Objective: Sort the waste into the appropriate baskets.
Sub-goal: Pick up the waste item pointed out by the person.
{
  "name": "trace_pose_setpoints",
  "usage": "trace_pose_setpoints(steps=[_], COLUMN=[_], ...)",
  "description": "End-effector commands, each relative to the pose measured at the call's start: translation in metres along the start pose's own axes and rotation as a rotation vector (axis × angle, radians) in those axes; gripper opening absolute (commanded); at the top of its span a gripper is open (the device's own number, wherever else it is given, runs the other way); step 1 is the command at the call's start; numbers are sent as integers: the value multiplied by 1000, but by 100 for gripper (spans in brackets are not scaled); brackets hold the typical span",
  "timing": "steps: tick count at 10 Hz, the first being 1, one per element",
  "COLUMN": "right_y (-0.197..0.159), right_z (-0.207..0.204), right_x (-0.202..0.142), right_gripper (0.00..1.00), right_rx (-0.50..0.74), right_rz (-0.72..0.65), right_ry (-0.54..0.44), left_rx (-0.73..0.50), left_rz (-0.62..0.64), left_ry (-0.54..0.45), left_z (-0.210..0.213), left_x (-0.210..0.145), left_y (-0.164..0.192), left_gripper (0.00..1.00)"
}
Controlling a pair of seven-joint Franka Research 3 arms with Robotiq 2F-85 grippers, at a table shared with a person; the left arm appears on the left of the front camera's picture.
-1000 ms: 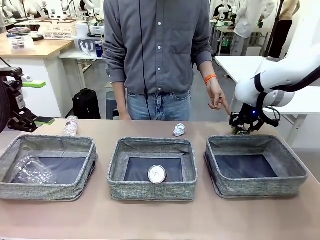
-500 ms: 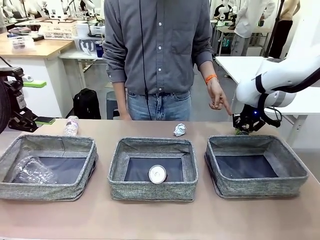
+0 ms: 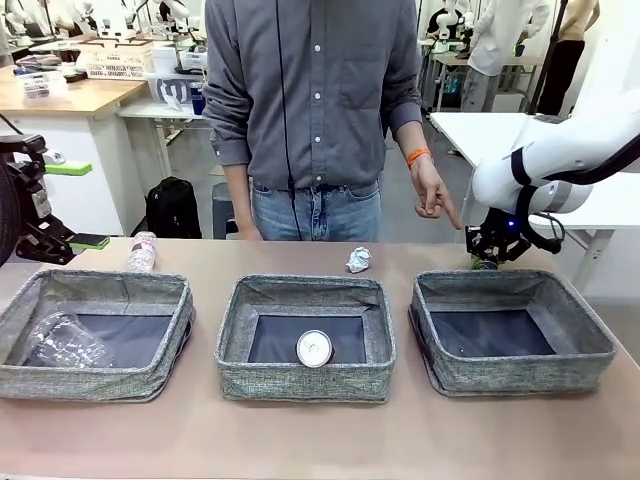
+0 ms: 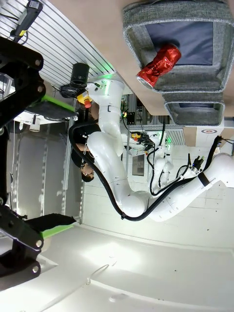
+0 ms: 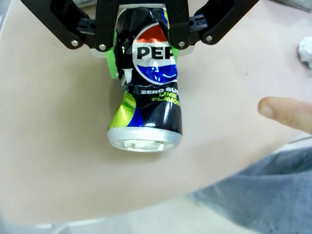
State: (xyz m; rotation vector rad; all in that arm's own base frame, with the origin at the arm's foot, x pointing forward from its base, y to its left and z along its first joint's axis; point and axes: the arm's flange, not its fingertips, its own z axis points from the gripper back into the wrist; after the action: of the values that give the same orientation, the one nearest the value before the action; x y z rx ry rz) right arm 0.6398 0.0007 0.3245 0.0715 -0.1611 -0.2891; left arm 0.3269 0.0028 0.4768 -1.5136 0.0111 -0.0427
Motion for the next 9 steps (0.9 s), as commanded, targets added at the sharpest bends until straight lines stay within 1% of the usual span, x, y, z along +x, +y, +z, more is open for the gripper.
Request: trace_pose_setpoints(steps=[1, 2, 3, 4, 5, 6, 7, 8, 9], right_y=[-1, 0, 1, 3, 10, 19, 28, 31, 28], right_z=[66, 116, 152, 181, 199, 207, 206, 196, 217], right_x=[-23, -44, -66, -87, -117, -150, -191, -215, -164], right_gripper=[0, 0, 0, 0, 0, 0, 0, 0, 0], right_rx=[-46, -78, -107, -93, -10, 52, 91, 115, 29], right_rz=[-79, -76, -74, -56, 49, 74, 54, 110, 55], right_ry=[-109, -159, -141, -107, 12, 61, 32, -3, 21], left_rx=[-11, -11, -11, -11, -11, -11, -11, -11, -11], left_rz=[-7, -7, -7, -7, -7, -7, -7, -7, -7], left_ry=[4, 4, 4, 4, 4, 4, 4, 4, 4], left_z=[0, 0, 0, 0, 0, 0, 0, 0, 0], left_x=[-2, -2, -2, -2, -2, -2, -2, -2, -2], left_y=[-2, -2, -2, -2, -2, -2, -2, -2, -2], left_gripper=[100, 100, 100, 100, 100, 100, 100, 100, 100])
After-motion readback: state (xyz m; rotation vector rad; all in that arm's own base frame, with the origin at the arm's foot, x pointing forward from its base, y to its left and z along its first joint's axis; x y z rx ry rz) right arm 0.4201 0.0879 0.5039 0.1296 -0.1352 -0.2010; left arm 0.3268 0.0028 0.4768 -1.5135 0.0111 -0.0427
